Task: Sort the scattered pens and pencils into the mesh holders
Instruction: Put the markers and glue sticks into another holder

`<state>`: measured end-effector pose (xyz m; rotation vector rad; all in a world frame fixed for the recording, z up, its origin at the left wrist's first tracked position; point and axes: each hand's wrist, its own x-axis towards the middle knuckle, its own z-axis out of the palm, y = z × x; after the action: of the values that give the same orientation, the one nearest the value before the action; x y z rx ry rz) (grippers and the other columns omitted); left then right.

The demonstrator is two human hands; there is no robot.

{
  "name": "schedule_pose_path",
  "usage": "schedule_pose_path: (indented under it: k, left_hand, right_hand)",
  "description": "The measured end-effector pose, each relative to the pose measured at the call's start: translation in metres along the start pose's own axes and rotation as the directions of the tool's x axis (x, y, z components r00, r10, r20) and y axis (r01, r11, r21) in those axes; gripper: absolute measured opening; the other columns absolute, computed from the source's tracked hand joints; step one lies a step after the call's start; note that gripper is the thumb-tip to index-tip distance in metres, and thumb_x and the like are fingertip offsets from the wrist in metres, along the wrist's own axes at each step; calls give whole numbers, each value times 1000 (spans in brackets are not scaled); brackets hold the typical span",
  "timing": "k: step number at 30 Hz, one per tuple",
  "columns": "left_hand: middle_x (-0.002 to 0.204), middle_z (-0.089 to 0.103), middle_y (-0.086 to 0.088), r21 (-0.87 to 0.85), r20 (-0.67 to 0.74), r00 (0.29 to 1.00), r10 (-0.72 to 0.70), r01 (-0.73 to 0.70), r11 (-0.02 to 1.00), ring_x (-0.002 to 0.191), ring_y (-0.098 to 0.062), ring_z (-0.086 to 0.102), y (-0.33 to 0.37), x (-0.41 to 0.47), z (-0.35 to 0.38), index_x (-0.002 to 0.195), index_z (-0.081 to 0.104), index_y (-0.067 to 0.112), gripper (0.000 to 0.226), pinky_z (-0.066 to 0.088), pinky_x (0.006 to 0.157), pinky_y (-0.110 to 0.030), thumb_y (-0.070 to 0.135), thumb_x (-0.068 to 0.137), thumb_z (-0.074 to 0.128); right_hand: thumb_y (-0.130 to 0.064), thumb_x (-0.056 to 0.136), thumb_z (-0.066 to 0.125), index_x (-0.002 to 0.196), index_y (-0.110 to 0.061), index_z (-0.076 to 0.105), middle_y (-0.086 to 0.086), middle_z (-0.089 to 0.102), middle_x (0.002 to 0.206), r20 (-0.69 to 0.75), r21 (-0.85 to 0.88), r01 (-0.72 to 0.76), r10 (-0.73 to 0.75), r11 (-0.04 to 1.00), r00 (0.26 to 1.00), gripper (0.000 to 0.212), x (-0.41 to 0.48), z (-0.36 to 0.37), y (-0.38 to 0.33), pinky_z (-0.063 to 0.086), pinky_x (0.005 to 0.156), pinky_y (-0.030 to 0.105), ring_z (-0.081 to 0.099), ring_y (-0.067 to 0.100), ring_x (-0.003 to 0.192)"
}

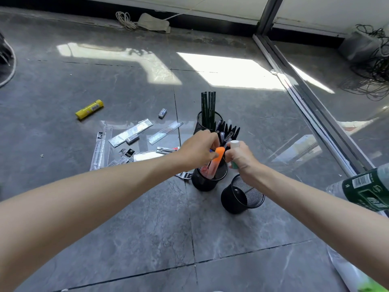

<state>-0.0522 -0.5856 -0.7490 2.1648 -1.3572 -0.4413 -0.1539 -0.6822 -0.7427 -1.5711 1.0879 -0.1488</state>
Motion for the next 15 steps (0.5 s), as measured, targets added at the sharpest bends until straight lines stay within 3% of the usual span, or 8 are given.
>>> schedule_pose_path:
  k: [2, 5, 7, 12, 15]
  left_hand:
    - [93, 51, 2, -69, -28, 999, 32, -34, 997, 91, -16, 51, 0, 1, -4, 100, 60, 15, 20, 44, 79, -33, 27, 85, 65]
    - [86, 57, 3, -159, -20, 996, 86, -88, 983, 82, -14, 53, 5, -1, -9, 105, 62, 15, 28, 44, 74, -30, 34, 84, 66]
    - [84, 55, 5, -169, -18, 996, 83, -84, 982, 79, -14, 52, 10, -3, -7, 105, 63, 16, 28, 44, 72, -29, 33, 84, 67]
    - [82, 49, 8, -82, -44, 994, 95, -99, 992, 83, -17, 50, 9, -3, 1, 96, 60, 12, 15, 37, 68, -28, 21, 84, 64]
    - [91, 57, 1, 51, -53, 992, 116, -114, 992, 91, -21, 50, 1, -3, 0, 97, 55, 15, 14, 38, 70, -31, 20, 85, 58]
  right_hand:
    - [5, 65, 49, 110, -11, 41, 3, 42, 79, 49, -50, 19, -17, 999, 999, 49, -1, 0, 1, 30, 50, 25, 40, 13, 67]
    - [18, 75, 38, 103, -8, 33, 1, 37, 83, 170, -124, 36, -15, 992, 985, 38, -5, 1, 1, 31, 49, 22, 40, 9, 68]
    - [20, 73, 42, 108, -9, 27, 1, 38, 87, 227, -147, 49, -15, 988, 974, 48, -4, 4, 3, 34, 49, 19, 42, 8, 73]
    - [2, 65, 64, 108, -13, 27, 3, 43, 95, 266, -145, 101, -60, 984, 962, 59, -2, 1, 13, 39, 67, 23, 46, 12, 89]
    - [6, 81, 55, 105, -12, 33, -2, 38, 84, 226, -229, 133, -80, 964, 971, 38, 0, -5, 14, 32, 62, 22, 39, 9, 77]
